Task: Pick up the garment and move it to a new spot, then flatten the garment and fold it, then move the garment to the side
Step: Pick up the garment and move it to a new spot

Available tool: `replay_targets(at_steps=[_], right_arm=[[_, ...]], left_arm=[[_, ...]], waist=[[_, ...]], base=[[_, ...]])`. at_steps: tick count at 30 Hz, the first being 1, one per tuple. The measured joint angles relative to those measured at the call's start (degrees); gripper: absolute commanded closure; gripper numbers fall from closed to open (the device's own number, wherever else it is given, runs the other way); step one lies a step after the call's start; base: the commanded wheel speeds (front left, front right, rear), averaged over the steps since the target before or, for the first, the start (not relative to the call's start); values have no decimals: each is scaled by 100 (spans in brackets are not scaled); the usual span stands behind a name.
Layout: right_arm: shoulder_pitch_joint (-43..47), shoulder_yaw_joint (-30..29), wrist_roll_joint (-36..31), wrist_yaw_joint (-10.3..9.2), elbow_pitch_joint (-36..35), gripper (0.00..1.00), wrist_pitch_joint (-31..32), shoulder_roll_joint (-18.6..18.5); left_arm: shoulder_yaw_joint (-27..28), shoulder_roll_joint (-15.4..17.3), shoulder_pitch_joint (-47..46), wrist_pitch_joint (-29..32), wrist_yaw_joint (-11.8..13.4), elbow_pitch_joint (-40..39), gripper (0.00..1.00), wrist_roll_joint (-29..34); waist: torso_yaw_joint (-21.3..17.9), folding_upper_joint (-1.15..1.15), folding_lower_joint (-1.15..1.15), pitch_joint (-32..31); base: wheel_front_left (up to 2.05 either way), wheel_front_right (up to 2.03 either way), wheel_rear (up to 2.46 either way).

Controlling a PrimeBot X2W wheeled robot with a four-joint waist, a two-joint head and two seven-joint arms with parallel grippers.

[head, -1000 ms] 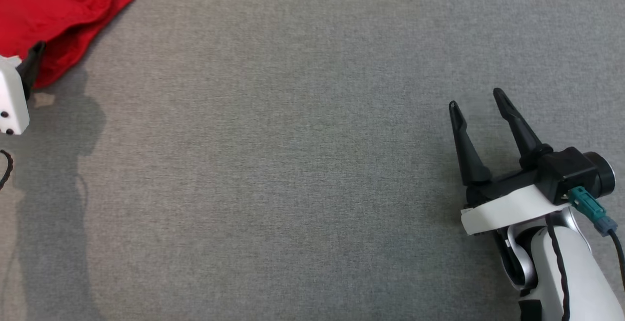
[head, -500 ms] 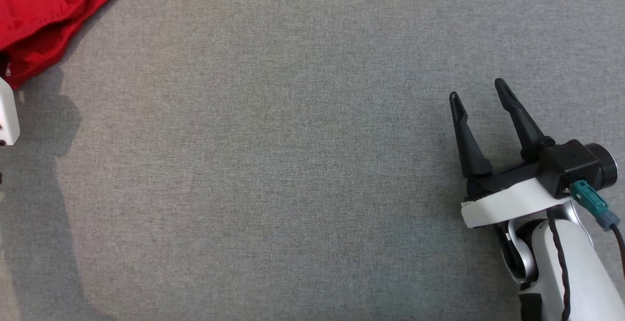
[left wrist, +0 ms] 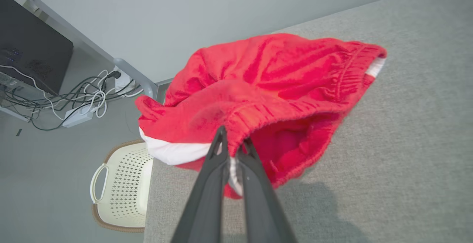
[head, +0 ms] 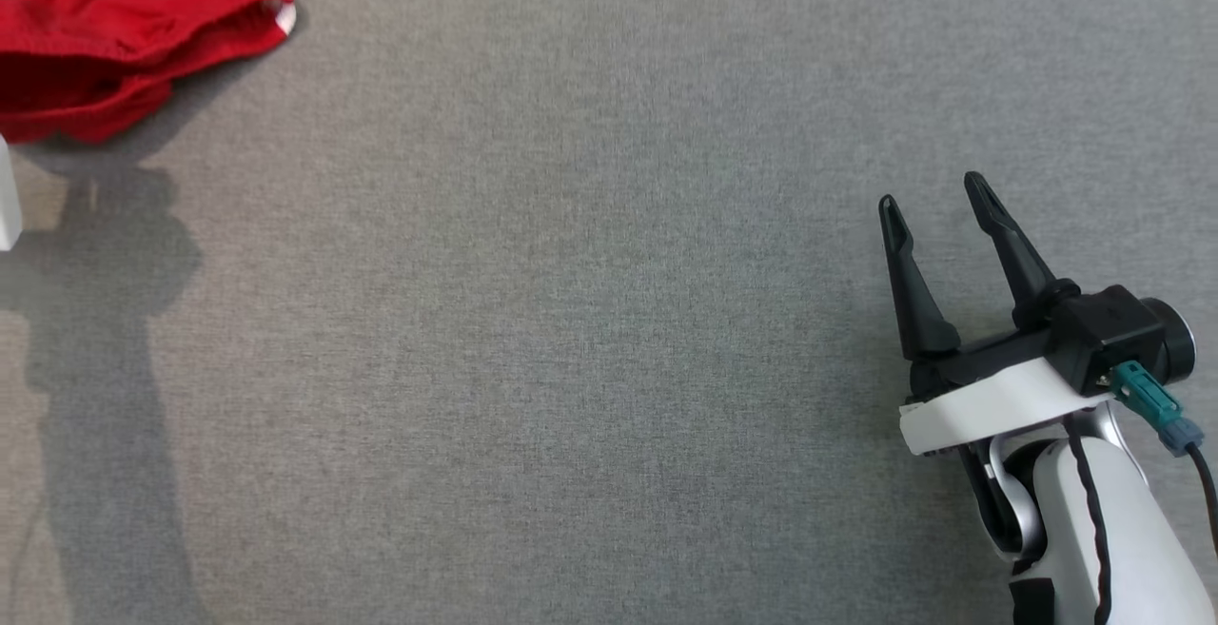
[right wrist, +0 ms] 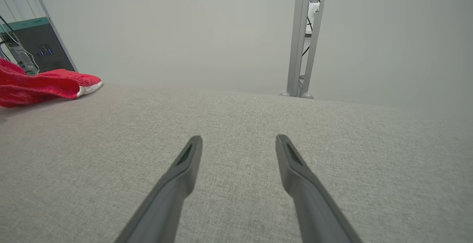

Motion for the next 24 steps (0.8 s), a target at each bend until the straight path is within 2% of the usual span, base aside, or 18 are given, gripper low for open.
replay_targets(at_steps=[11, 14, 20, 24], right_arm=[[328, -162, 314, 0, 416, 0, -243, 2], [479, -271, 379, 0, 521, 0, -286, 1], [745, -499, 425, 0, 584, 0, -338, 0], [865, -577, 486, 0, 602, 0, -363, -3]], left_arm=[[-783, -24, -456, 129, -86, -570, 100, 210], [-1238, -101, -468, 267, -88, -1013, 100, 37], [-1967, -34, -639, 515, -88, -1882, 100, -337], [-2470, -147, -672, 621, -88, -2461, 100, -577]], waist=[[-109, 0, 0, -911], [-168, 0, 0, -1197], [-347, 0, 0, -1685], [-541, 0, 0, -1875]], base=[[0, 0, 0], [0, 0, 0], [0, 0, 0], [0, 0, 0]])
